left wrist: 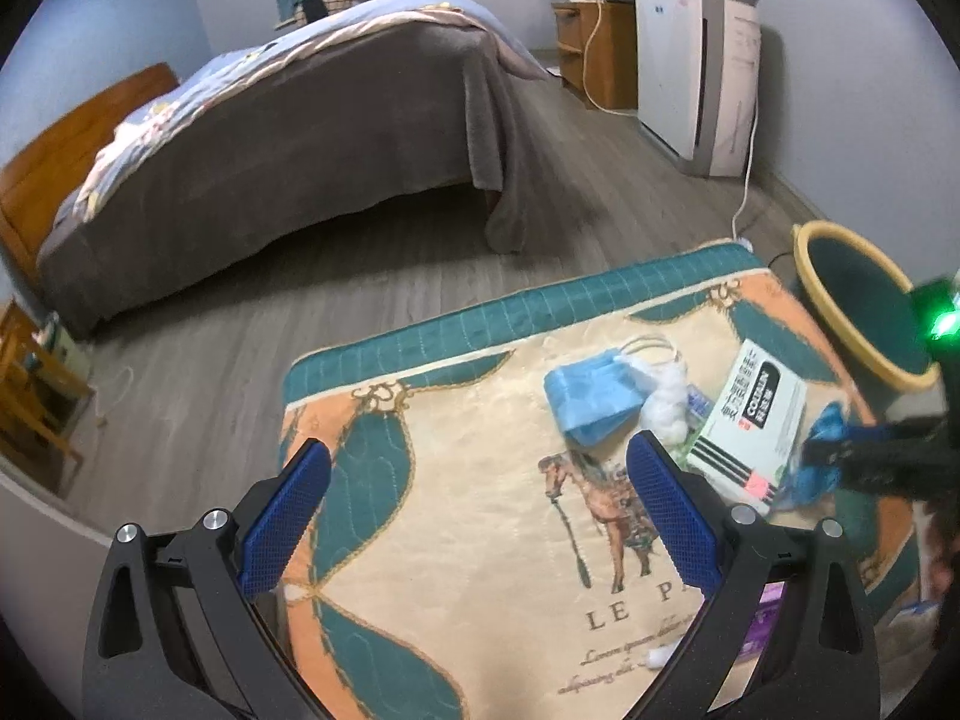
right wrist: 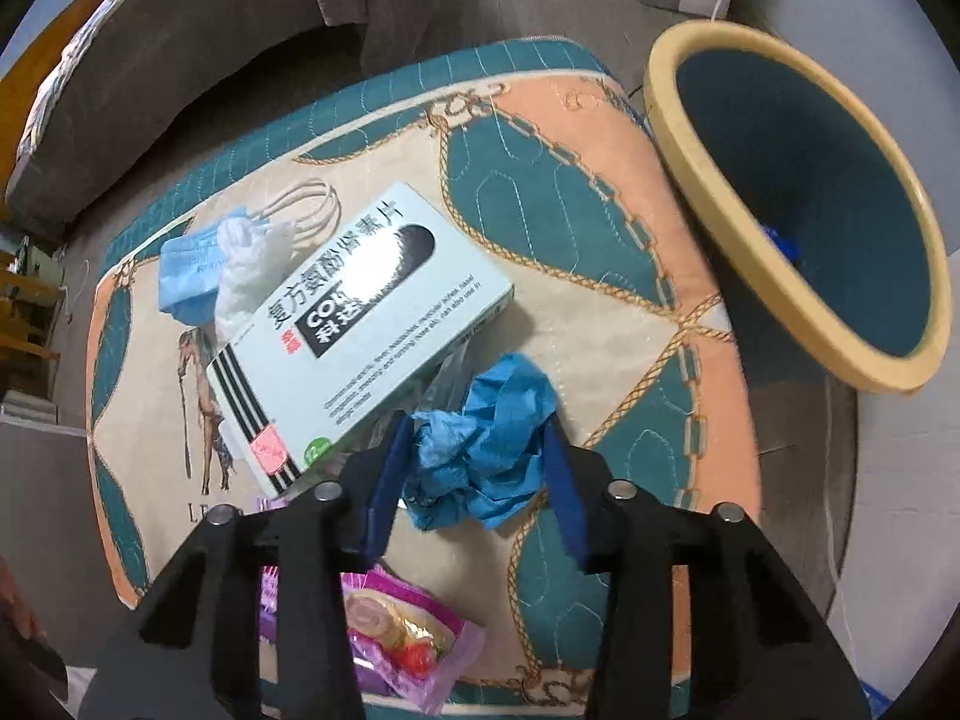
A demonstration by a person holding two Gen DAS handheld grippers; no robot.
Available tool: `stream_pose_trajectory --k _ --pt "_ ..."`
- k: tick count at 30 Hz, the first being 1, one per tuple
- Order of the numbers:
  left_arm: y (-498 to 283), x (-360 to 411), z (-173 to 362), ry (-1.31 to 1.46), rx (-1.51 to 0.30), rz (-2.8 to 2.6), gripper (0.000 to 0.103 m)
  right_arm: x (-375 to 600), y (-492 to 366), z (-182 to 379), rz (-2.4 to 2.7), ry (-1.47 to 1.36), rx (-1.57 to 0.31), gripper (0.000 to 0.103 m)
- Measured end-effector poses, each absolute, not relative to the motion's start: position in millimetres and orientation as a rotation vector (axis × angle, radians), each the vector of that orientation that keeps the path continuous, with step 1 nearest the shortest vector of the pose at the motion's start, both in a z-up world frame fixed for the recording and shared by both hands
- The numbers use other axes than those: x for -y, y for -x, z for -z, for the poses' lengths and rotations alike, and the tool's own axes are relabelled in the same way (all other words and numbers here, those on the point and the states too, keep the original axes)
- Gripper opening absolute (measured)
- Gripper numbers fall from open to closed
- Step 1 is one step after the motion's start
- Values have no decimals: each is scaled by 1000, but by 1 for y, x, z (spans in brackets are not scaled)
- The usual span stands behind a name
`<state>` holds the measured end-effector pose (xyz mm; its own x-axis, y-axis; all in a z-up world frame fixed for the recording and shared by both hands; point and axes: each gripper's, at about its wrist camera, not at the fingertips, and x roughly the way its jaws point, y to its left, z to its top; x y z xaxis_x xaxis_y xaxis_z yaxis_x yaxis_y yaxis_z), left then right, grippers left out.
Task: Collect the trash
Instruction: 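Grasp the blue face mask with the left tool while the right tool grasps the blue glove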
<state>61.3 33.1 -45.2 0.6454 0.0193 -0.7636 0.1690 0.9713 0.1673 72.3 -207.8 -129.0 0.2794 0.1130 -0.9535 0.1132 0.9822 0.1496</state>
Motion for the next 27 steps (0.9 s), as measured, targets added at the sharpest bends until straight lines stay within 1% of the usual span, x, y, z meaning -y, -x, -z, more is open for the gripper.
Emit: stream_pose_trajectory --k 3,8,12,19,24,25,26,27 --pt "-64 -33 46 -204 -870 115 98 203 -79 108 -12 -63 -1316 42" --pt "-77 -25 59 -234 -886 137 98 208 -89 70 -48 31 -1212 42" --pt "-90 -13 73 -238 -924 162 98 214 -101 77 -90 -55 -1221 42" --pt "-127 -5 104 -219 -976 168 98 212 -109 73 -102 10 -1180 42" --pt "-143 -4 128 -194 -1012 182 93 216 -114 73 -108 -3 -1173 42" --pt "-146 -4 132 -173 -1019 189 85 217 -115 73 -110 -6 -1173 42" --pt "-148 -5 135 -159 -1026 195 74 216 -115 74 -111 -6 -1172 42" --pt "-150 -5 139 -141 -1042 203 68 216 -116 74 -114 -4 -1172 42"
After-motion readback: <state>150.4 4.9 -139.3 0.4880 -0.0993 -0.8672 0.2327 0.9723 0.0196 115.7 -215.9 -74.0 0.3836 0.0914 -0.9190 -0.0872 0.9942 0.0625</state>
